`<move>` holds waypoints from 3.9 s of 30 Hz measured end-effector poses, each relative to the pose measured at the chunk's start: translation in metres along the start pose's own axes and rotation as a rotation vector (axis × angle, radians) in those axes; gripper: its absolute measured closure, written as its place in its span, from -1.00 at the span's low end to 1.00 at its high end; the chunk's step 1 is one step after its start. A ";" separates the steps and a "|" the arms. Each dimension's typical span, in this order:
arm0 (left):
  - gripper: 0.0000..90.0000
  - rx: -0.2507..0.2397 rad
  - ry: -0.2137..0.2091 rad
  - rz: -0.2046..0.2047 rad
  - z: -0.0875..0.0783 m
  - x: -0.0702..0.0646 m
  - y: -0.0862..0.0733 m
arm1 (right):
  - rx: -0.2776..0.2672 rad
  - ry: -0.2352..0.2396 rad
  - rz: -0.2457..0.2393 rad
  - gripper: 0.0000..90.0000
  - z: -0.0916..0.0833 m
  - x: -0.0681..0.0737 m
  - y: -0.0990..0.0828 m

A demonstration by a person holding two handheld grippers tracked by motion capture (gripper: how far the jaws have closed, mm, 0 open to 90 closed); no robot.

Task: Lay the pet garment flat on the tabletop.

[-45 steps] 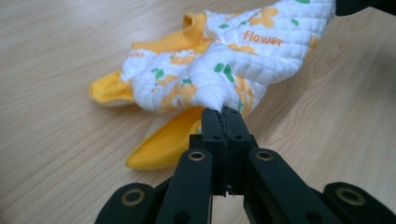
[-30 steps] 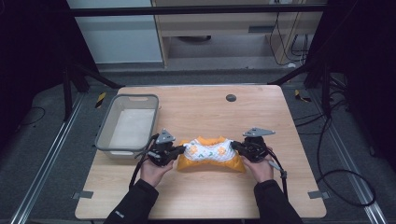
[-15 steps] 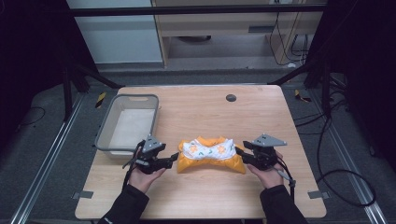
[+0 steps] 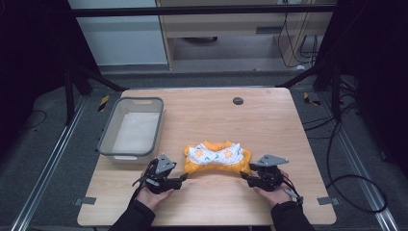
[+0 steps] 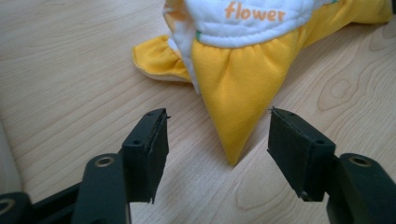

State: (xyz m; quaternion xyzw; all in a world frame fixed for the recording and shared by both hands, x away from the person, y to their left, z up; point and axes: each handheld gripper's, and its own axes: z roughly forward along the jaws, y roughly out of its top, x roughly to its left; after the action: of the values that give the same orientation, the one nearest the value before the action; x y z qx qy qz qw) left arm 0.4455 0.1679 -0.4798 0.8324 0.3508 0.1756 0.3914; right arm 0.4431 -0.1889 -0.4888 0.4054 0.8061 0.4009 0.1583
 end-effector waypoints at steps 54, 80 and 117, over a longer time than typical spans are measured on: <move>-0.19 -0.121 -0.075 -0.073 -0.048 0.008 0.006 | -0.091 0.038 0.013 0.21 -0.041 0.005 0.002; 0.08 0.104 0.022 -0.118 0.072 0.057 0.045 | 0.009 -0.041 0.081 0.21 0.041 -0.049 0.033; 0.51 -0.184 0.239 -0.107 0.010 0.063 0.117 | -0.294 -0.212 -0.070 0.54 0.023 -0.032 0.129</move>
State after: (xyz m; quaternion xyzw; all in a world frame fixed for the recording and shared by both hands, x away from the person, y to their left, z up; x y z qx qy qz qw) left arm 0.5468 0.1558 -0.3945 0.7465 0.4210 0.2836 0.4301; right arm 0.5445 -0.1570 -0.4057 0.3896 0.7313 0.4636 0.3136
